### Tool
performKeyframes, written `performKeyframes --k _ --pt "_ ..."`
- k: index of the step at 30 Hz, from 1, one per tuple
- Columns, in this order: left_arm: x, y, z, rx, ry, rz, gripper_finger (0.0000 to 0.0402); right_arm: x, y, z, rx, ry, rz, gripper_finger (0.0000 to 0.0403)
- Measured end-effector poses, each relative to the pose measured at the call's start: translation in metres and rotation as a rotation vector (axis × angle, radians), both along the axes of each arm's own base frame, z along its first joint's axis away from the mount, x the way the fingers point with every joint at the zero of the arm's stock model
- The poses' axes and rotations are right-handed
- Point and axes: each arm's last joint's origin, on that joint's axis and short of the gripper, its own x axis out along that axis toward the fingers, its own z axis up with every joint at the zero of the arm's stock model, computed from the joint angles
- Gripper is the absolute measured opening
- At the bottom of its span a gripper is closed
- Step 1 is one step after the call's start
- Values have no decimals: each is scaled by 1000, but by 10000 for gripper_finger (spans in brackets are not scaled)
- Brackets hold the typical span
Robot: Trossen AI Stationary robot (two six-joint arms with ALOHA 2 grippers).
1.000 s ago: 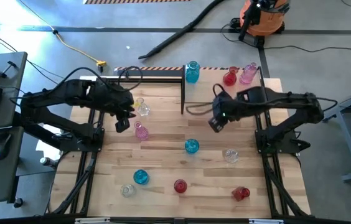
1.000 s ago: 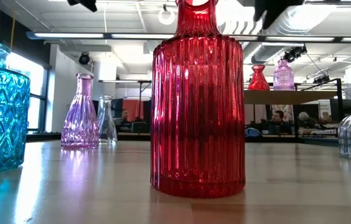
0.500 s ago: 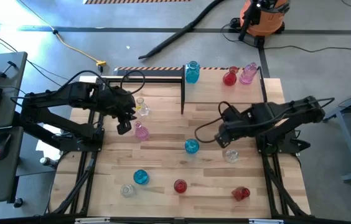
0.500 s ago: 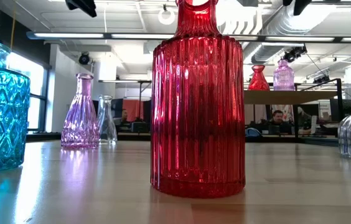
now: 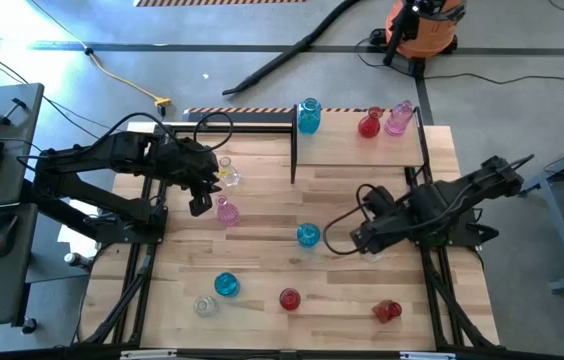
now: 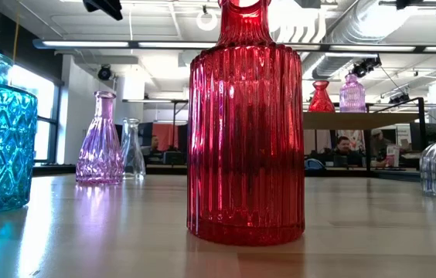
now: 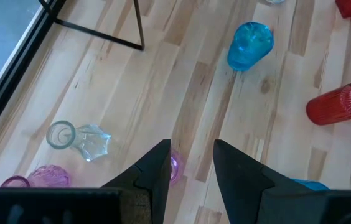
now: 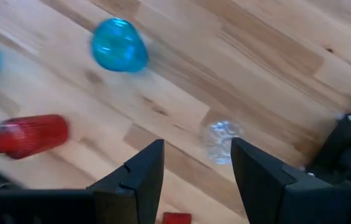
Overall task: Sort vases onto shelf
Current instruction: Put the middle transparent vase on the shelf
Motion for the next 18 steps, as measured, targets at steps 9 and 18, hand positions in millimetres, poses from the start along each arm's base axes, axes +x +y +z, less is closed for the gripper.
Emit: performKeyframes --k 9,18 --pt "0 0 0 0 0 1 113 -17 -5 -42 4 170 -27 165" --pt "2 0 1 -12 -24 22 113 -43 -17 -65 49 165 -74 165"
